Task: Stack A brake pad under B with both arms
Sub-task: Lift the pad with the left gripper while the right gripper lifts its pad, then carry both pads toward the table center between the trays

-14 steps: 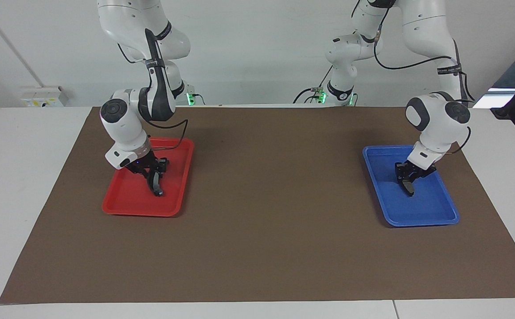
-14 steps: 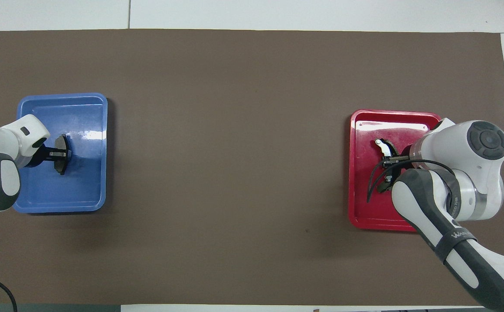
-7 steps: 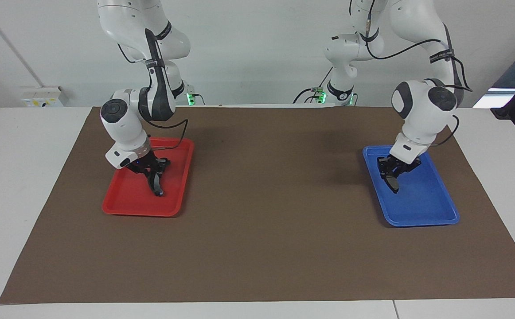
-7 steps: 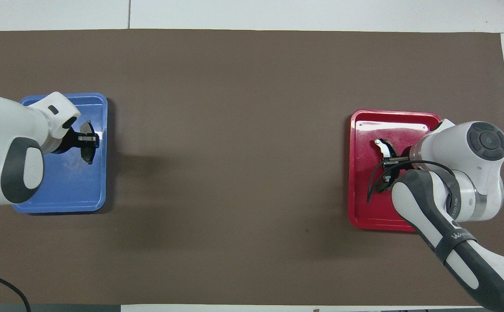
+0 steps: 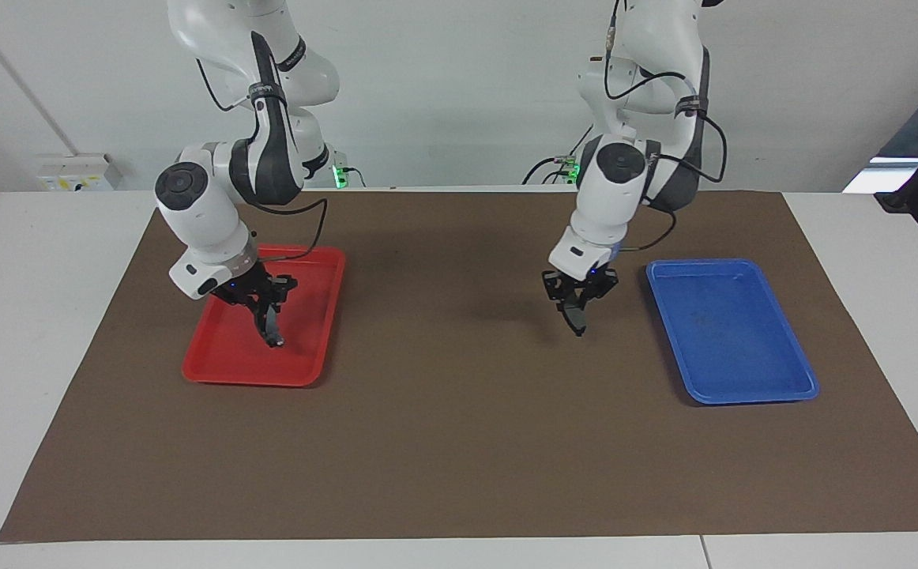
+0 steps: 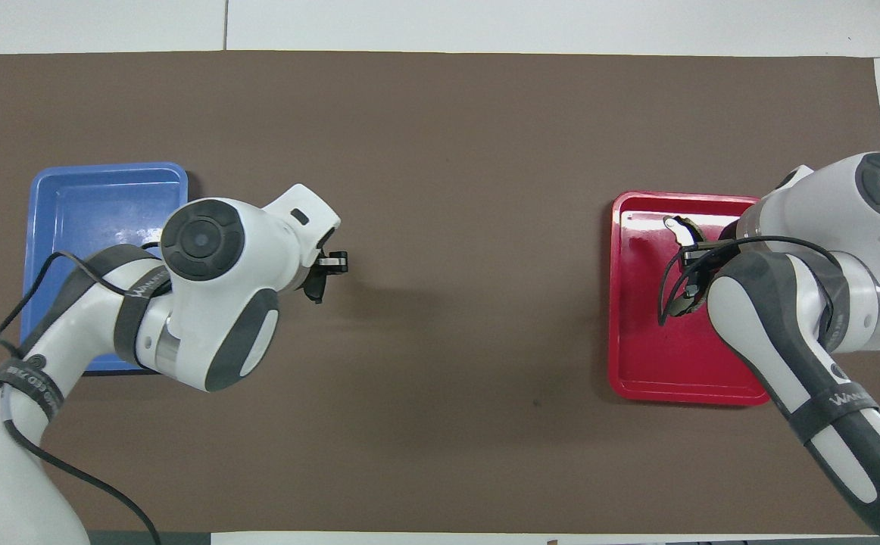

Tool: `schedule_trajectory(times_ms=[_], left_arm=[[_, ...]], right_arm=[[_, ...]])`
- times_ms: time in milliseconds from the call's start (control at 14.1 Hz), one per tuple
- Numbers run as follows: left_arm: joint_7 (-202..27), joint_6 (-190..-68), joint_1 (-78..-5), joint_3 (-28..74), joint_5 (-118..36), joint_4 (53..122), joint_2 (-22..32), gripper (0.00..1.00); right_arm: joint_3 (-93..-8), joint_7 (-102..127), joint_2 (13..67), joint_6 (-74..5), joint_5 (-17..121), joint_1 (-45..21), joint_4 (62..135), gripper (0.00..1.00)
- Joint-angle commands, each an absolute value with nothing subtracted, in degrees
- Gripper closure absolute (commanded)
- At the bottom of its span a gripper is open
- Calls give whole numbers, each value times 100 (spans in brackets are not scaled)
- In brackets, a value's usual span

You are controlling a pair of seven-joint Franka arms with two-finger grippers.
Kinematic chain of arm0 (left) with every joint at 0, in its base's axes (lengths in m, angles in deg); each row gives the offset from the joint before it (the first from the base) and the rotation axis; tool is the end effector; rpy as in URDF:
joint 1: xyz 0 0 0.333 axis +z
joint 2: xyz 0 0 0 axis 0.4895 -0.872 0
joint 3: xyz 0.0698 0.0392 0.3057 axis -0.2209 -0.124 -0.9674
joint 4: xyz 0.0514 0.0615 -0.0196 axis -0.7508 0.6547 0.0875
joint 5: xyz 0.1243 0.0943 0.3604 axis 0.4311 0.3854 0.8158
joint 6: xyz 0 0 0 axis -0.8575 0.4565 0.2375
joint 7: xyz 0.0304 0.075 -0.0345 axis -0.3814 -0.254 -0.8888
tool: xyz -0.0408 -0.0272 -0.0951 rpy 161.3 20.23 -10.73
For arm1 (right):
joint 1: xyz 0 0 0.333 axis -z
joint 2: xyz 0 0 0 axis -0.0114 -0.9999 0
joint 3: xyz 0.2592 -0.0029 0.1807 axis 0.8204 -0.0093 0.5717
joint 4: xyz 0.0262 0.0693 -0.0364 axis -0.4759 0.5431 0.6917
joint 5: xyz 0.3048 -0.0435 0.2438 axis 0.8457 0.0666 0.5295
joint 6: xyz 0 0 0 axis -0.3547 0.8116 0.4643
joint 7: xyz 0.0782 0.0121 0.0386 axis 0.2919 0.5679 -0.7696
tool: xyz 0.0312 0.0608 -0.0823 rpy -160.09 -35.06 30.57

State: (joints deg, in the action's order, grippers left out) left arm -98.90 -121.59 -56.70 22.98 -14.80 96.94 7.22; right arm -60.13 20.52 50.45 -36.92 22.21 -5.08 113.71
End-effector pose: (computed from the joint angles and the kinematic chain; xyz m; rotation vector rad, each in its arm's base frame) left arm 0.5019 -0.2908 0.3804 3.0987 -0.1062 0.1237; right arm 0.5542 0.0181 0.3852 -3.1329 -0.0443 0.1016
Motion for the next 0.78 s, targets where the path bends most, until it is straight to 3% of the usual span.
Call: schedule_trajectory(times_ms=[0, 213, 567, 709], left_arm=[[-10194, -12179, -6146, 2180, -1458, 9104, 230, 99], [-10563, -12214, -6489, 2180, -1458, 8769, -201, 99], [-10696, -12662, -6675, 2180, -1414, 8786, -633, 99], [-10661, -12671, -6666, 2188, -1405, 8838, -703, 85]], right_arm=[[-5985, 2015, 4977, -3116, 2259, -688, 10760, 100], [-5976, 2751, 4713, -2674, 2268, -1214, 10117, 100], [-5967, 3510, 4704, -2762, 2329, -1673, 10046, 100], [-5967, 3518, 4704, -2771, 2443, -1674, 10037, 100]])
